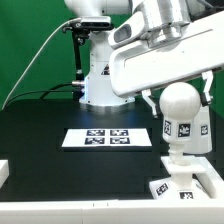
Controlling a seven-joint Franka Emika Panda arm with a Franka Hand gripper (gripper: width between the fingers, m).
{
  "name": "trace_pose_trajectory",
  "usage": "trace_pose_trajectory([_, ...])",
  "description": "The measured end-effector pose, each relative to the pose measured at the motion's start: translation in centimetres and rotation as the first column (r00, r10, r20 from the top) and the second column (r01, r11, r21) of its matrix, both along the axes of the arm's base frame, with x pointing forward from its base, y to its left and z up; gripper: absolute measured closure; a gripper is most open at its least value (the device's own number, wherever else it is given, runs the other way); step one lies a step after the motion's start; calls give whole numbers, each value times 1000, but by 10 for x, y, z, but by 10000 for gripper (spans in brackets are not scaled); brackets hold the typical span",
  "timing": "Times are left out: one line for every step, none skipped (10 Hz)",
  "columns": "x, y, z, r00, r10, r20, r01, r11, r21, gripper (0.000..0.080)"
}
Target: Assemble lamp
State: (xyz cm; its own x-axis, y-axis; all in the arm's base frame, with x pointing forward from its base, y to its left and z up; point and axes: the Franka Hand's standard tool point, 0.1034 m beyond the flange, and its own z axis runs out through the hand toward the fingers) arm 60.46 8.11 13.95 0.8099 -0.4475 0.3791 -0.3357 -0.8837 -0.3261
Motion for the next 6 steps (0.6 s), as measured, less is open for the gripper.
trace_pose_trajectory([0,-1,-1,1000,-2,2,2,1000,0,226])
trace_pose_trajectory([0,1,-2,1000,0,2,0,1000,0,226])
trace_pose_trajectory([0,5,-2,1000,2,1,-2,1000,4,226])
trace_pose_trajectory([-1,11,-2,1000,7,-1,-7,1000,7,226])
trace_pose_trajectory([-2,13,-2,1000,11,-2,-11,1000,8,226])
trace_pose_trajectory([-3,14,-3,1000,12,-4,-12,1000,8,226])
